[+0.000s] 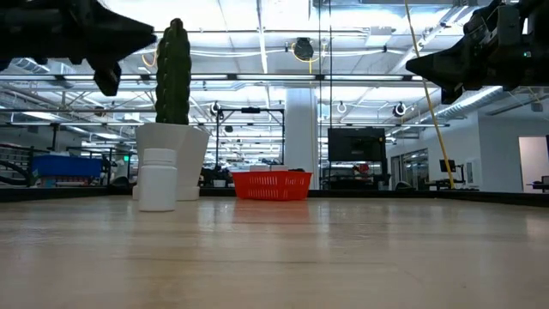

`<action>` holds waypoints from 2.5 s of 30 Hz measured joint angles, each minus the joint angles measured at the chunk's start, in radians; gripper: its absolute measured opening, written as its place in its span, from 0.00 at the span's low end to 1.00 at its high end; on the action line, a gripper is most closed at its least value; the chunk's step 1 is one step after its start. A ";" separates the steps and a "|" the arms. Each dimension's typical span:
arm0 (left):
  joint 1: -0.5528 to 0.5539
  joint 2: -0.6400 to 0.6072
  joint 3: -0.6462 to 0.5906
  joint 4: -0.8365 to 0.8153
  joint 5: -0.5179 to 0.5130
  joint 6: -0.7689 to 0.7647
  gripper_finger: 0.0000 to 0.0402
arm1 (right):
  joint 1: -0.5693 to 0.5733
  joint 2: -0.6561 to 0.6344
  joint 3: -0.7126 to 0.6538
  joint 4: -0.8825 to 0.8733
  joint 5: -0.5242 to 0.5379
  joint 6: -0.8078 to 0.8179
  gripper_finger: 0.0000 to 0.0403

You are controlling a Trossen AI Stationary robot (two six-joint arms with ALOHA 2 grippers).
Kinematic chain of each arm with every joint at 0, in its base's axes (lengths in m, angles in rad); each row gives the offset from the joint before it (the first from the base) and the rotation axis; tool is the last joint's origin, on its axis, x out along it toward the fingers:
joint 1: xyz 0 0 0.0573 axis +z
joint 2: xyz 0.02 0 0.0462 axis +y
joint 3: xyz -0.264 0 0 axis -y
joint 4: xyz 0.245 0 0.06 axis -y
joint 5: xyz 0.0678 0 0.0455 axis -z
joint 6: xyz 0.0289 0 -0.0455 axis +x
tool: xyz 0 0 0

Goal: Pick and place pill bottles into a basket
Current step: Put the right white pill bottle into the red bin

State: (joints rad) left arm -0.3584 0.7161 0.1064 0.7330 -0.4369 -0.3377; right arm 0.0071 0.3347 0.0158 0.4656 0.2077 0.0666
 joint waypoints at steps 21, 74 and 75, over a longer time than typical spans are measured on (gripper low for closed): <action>-0.043 0.423 0.549 -0.976 -0.010 -0.145 0.62 | 0.000 0.000 0.000 0.000 0.000 0.000 0.01; 0.051 0.630 0.303 -0.525 0.078 -0.242 0.71 | 0.000 0.000 0.000 0.000 0.000 0.000 0.01; 0.051 0.630 0.303 -0.516 0.079 -0.240 0.69 | 0.000 0.000 0.000 0.000 0.000 0.000 0.01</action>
State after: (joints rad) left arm -0.3079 1.3464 0.4091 0.2170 -0.3584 -0.5782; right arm 0.0074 0.3351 0.0158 0.4652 0.2081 0.0666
